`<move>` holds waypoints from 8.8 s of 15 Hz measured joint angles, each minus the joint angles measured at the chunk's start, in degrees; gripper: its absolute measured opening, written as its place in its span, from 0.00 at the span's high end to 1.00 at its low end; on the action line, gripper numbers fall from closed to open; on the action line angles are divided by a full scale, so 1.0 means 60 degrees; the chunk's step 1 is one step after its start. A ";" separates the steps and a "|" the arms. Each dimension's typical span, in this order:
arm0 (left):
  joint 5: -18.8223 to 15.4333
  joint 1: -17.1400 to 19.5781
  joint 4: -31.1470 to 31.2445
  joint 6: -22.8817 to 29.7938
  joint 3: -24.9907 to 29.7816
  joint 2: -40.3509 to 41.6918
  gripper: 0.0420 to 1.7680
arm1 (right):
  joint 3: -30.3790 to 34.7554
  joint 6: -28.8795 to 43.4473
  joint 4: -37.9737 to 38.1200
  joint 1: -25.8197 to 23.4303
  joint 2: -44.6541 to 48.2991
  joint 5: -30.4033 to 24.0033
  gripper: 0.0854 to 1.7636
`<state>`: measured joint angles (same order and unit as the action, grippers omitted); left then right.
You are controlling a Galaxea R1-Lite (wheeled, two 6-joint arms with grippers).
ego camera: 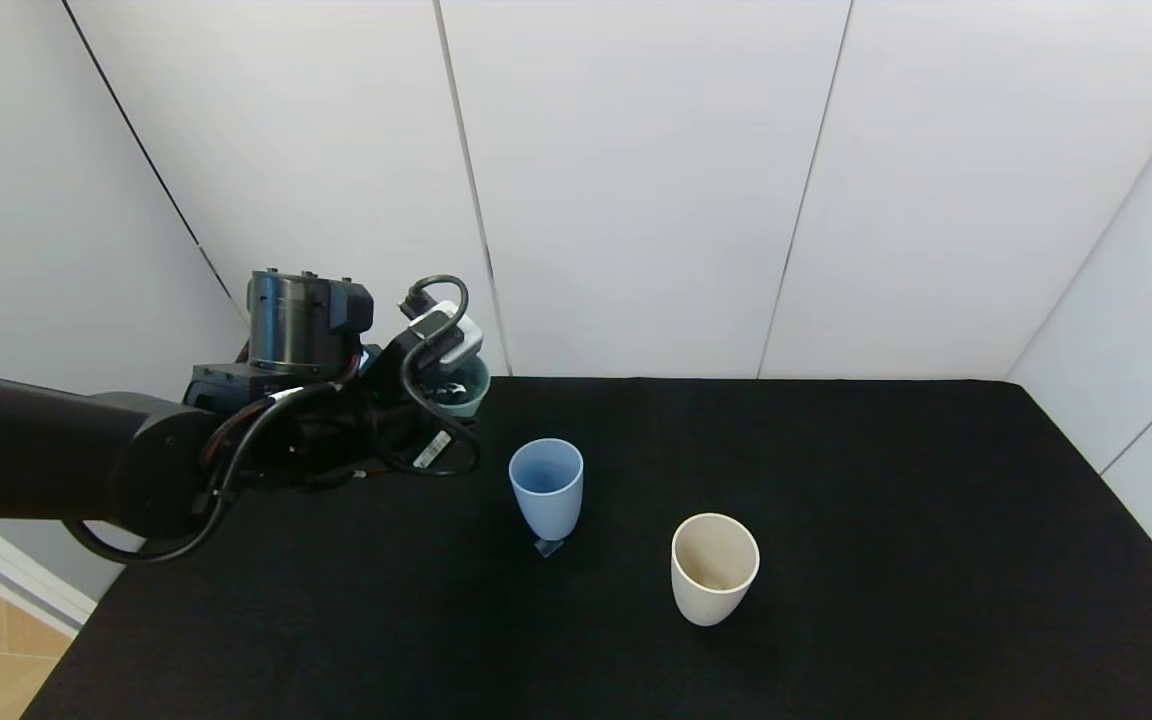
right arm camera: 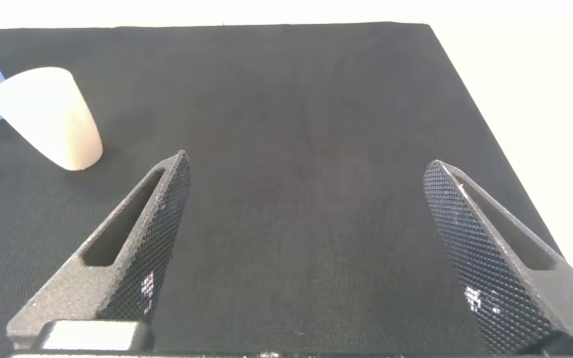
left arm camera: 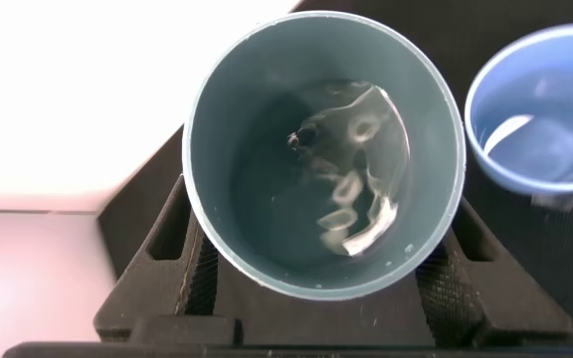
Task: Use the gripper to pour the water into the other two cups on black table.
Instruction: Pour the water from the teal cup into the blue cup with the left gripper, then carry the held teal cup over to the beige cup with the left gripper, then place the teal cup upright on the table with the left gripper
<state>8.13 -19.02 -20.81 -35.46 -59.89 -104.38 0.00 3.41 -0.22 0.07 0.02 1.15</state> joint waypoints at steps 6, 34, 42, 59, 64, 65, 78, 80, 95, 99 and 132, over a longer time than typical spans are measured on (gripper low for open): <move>0.1185 -0.0601 0.0815 -0.0870 -0.0551 -0.0116 0.37 | 0.0000 0.0000 0.0000 0.0000 0.0000 0.0000 0.03; 0.4543 -0.1883 0.0778 -0.3952 -0.0886 -0.0827 0.37 | 0.0000 0.0000 0.0000 0.0000 0.0000 0.0000 0.03; 0.4273 -0.1902 0.0703 -0.2385 -0.0656 -0.0644 0.37 | 0.0000 0.0000 0.0000 0.0000 0.0000 0.0002 0.03; 0.2936 -0.4744 0.2867 0.0780 -0.1365 0.0408 0.37 | 0.0000 0.0000 0.0000 0.0000 0.0000 0.0000 0.03; 0.3710 -0.5622 0.3472 0.0721 -0.2296 -0.0654 0.37 | 0.0000 0.0000 0.0000 0.0000 0.0000 -0.0004 0.03; 0.3852 -0.5760 0.3747 0.0711 -0.2572 -0.0878 0.37 | 0.0000 0.0000 0.0000 0.0000 0.0000 0.0000 0.03; 0.5833 -0.6160 0.5516 -0.1091 -0.4055 -0.2184 0.37 | 0.0000 0.0000 0.0000 0.0000 0.0000 0.0002 0.03; 0.5851 -0.6160 0.5526 -0.1376 -0.4084 -0.2229 0.37 | 0.0000 0.0000 0.0000 0.0000 0.0000 0.0000 0.03; 0.6652 -0.6201 0.7134 -0.3184 -0.5854 -0.2712 0.37 | 0.0000 -0.0004 0.0000 0.0000 0.0000 -0.0008 0.03; 0.6666 -0.6219 0.7162 -0.3340 -0.5921 -0.2725 0.37 | 0.0000 -0.0004 -0.0004 0.0000 0.0000 0.0002 0.03; 0.1441 -0.3468 0.1241 0.5750 0.1392 0.2180 0.37 | 0.0000 0.0000 0.0000 0.0000 0.0000 0.0000 0.03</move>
<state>16.77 -39.83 -13.36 -0.96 -51.54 -91.30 0.00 3.41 -0.22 0.07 0.02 1.15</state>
